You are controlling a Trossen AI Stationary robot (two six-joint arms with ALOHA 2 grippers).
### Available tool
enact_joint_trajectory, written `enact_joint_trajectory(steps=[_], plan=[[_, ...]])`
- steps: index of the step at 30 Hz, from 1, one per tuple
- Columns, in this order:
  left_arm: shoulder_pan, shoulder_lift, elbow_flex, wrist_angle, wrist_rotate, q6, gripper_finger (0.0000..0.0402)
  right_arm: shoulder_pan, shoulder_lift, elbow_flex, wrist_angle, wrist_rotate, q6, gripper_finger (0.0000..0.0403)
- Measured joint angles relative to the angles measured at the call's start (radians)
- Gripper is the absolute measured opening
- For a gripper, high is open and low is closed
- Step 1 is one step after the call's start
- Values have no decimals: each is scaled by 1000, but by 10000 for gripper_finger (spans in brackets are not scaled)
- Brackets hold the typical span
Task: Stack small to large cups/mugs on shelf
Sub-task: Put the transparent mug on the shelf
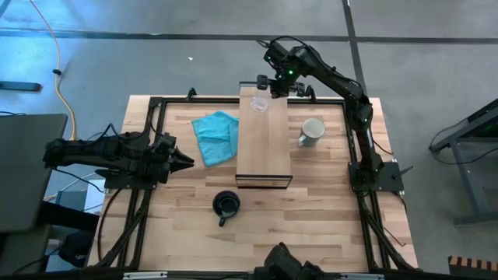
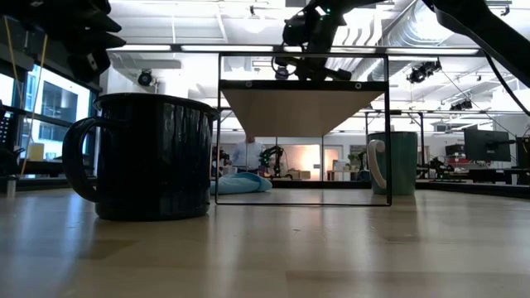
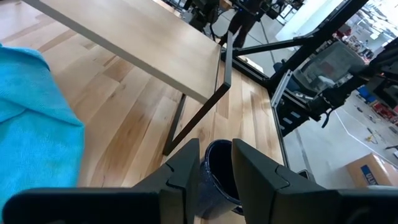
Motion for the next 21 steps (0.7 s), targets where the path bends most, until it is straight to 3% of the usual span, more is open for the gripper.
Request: enact_joint_trajectory(steps=[21], plan=[[0,0,0,-29,-3,17,83,-33,0,0,3,-8,-6,0]])
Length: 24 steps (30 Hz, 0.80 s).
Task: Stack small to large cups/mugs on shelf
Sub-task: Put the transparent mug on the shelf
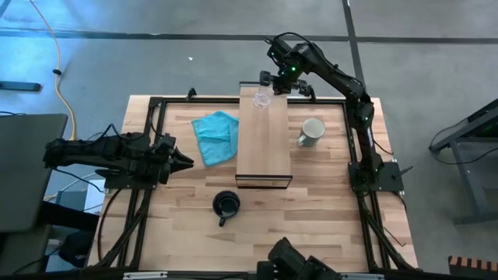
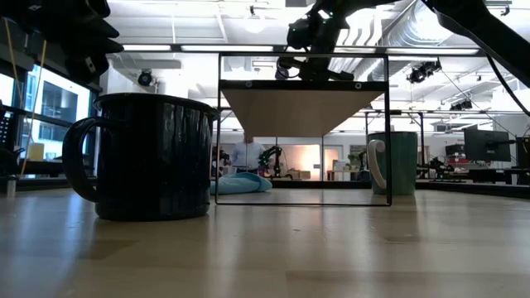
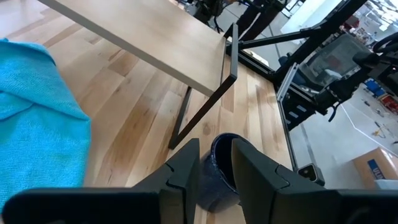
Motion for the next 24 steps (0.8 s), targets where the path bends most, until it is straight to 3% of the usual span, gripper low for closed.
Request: enact_joint_trajectory(steps=[24], plan=[[0,0,0,0,-1,-8,83,-1,0,0,-16,-10,-19,14]])
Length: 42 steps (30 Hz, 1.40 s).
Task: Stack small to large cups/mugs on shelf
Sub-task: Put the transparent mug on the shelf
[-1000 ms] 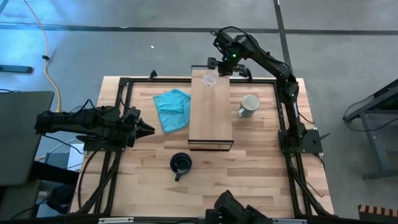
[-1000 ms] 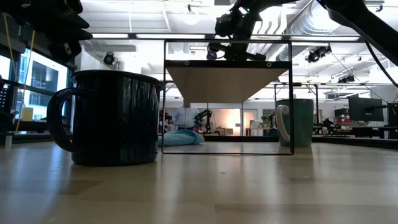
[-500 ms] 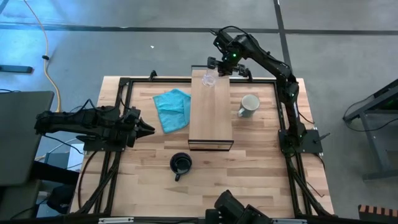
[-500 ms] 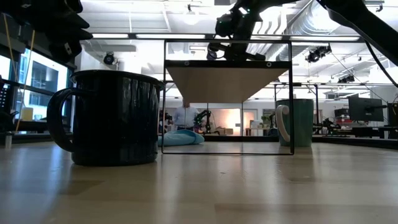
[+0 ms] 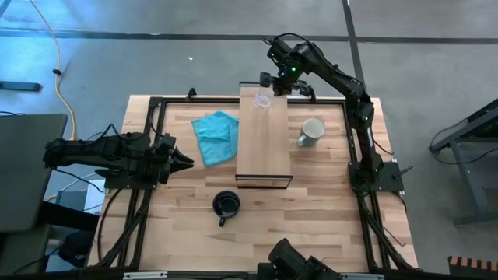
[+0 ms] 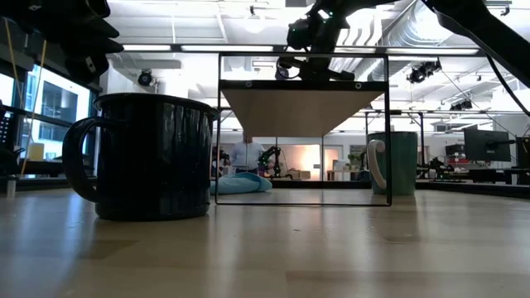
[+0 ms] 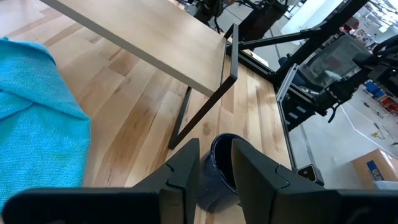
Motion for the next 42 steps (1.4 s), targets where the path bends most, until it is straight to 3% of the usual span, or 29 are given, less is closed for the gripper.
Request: enact_joint_trajectory(steps=[9,34,42], plan=[[0,0,0,0,0,0,83,0,0,0,9,0,12,76],[0,0,0,2,-2,-8,83,24,0,0,-2,-48,0,79],[0,0,0,2,-2,-9,83,18,0,0,8,-48,-26,102]])
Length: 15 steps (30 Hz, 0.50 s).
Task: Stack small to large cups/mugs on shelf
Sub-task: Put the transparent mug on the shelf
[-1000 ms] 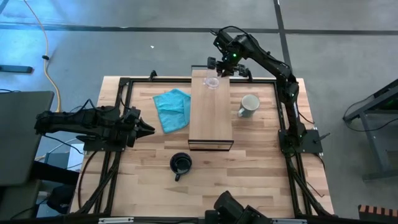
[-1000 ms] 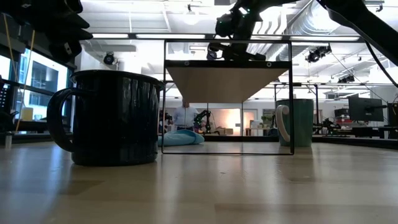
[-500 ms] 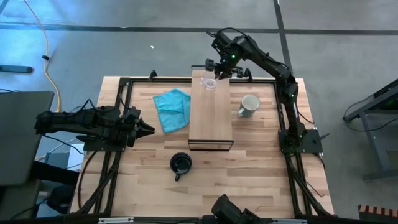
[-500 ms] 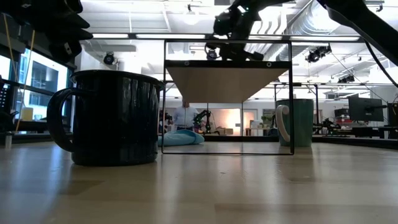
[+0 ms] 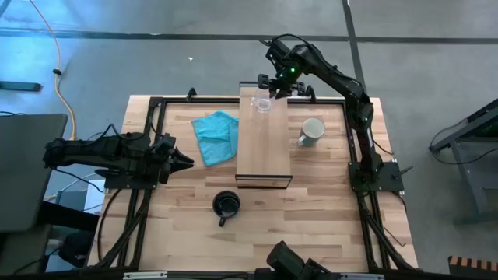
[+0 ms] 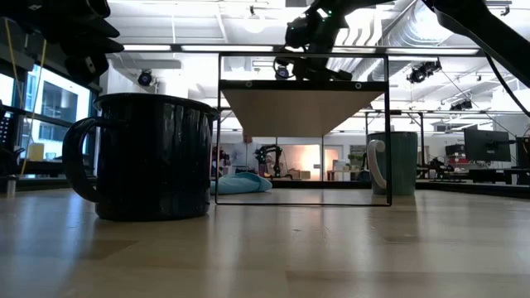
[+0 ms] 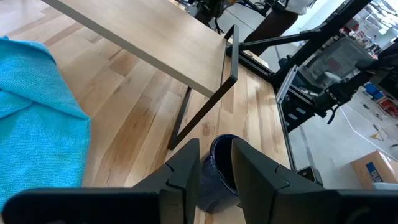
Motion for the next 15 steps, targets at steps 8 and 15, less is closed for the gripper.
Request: enact_joint_trajectory(steps=[8,15], plan=[[0,0,0,0,0,0,83,-6,0,0,16,0,-22,123],[0,0,0,0,-17,-2,83,-12,0,0,28,1,-75,124]])
